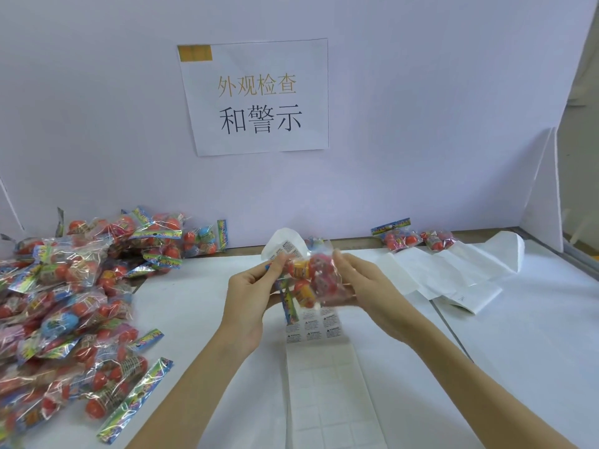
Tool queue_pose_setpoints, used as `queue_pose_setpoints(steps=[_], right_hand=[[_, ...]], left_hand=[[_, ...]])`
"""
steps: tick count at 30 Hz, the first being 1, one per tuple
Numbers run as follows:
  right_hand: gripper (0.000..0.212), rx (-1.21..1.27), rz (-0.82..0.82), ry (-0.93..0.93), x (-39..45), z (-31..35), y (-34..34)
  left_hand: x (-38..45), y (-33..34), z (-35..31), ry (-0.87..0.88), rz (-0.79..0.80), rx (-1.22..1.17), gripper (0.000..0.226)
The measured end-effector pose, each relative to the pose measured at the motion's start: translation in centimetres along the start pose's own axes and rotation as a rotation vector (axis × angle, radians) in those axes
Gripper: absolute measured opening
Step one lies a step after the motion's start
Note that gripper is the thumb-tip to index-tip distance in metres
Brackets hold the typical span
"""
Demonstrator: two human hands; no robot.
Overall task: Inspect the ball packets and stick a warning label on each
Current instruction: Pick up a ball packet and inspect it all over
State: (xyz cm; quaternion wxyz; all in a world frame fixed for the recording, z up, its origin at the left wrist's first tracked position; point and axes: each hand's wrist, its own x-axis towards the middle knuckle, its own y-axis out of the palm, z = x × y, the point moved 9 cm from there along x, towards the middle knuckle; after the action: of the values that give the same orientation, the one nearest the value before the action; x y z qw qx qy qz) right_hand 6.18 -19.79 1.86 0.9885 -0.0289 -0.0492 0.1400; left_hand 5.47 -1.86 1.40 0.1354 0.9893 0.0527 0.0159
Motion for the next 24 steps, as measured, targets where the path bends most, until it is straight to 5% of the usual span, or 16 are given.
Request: queue_pose_setpoints(steps=[6, 9, 14, 20, 24], right_hand=[[0.032, -0.043, 0.032, 0.013, 0.1, -0.4, -0.4], [0.044, -0.100, 0.107, 0.017, -0.3, -0.3, 0.2], [0.050, -0.439, -0.036, -0.100, 0.0, 0.3, -0.6], [0.046, -0.129, -0.137, -0.095, 0.1, 0.4, -1.7], [0.046, 0.017, 0.069, 0.044, 0.0, -0.6, 0.8]], left_hand=[[0.3, 0.4, -0.4, 0.003, 0.133, 0.091, 0.028], [-0.2, 1.6, 0.0, -0.036, 0.234, 0.174, 0.036], [-0.2, 1.5, 0.7, -0.023, 0.164, 0.113, 0.033], [0.0, 1.3, 1.5, -0.135, 0.119, -0.110, 0.026], [-0.1, 0.0, 1.5, -0.120, 0.000, -0.160, 0.024]])
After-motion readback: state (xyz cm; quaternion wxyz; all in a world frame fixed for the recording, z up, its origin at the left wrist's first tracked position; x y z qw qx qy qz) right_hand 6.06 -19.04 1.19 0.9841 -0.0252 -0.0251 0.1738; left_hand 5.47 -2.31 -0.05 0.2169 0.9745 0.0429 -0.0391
